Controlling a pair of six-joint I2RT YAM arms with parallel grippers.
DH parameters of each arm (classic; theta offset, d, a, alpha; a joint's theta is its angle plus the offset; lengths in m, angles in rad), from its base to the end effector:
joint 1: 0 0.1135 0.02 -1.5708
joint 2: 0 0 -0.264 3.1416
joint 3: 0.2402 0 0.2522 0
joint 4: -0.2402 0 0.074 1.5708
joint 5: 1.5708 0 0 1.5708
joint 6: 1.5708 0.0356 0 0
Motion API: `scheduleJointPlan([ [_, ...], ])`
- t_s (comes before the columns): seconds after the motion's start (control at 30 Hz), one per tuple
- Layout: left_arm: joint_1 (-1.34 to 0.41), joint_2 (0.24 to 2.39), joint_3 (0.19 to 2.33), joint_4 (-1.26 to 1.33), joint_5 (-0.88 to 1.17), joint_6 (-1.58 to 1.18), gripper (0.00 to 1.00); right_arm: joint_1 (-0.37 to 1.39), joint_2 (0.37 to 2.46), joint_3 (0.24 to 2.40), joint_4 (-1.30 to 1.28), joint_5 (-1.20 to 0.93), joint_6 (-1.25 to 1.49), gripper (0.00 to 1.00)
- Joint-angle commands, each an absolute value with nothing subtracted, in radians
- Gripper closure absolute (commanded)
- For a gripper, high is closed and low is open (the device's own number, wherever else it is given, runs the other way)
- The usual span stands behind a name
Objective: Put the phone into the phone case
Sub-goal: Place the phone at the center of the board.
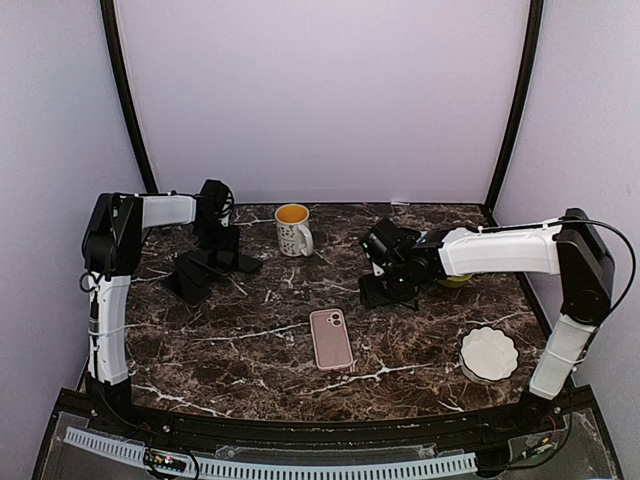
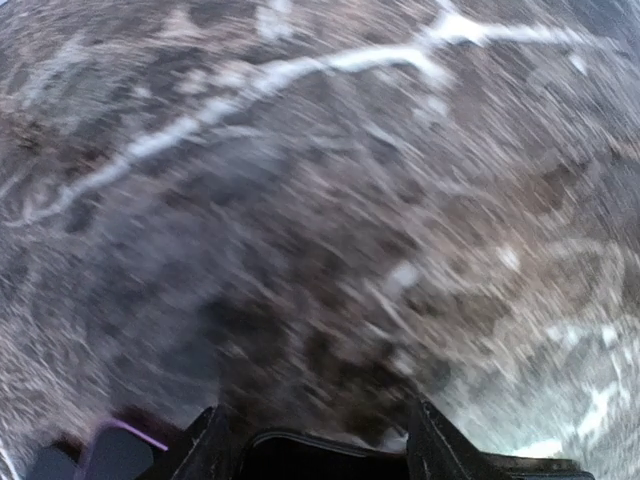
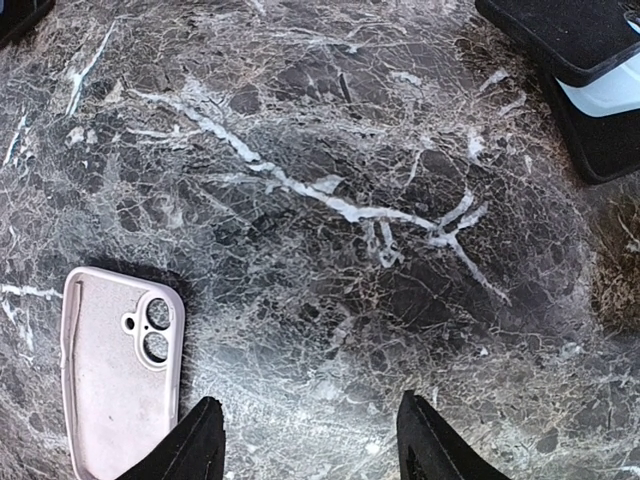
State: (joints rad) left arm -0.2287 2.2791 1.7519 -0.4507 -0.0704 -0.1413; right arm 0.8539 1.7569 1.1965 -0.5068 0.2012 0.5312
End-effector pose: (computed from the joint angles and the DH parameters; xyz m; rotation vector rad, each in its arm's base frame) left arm 0.4825 -0.1097 0.1518 0.0839 2.5446 -0.0549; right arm 0.2424 0.2673 0.1982 -0.3537 2.5965 0.2268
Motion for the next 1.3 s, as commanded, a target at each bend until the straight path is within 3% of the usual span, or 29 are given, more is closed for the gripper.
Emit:
scheduleJointPlan([
  [0.0, -0.274, 2.195, 1.596, -0.471, -0.07, -0.08, 0.38, 0.855, 1.757, 1.223, -0.518, 0.213, 0.519, 0.41],
  [0.5, -0.405, 1.975, 1.258, -0.362, -0.06, 0.03, 0.4, 0.857, 1.72, 1.209, -0.527, 0.23, 0.513, 0.4],
  [1.27, -0.485, 1.768, 1.075, -0.427, 0.073, -0.099, 0.4, 0.88, 1.652, 1.139, -0.528, 0.27, 0.532, 0.4],
])
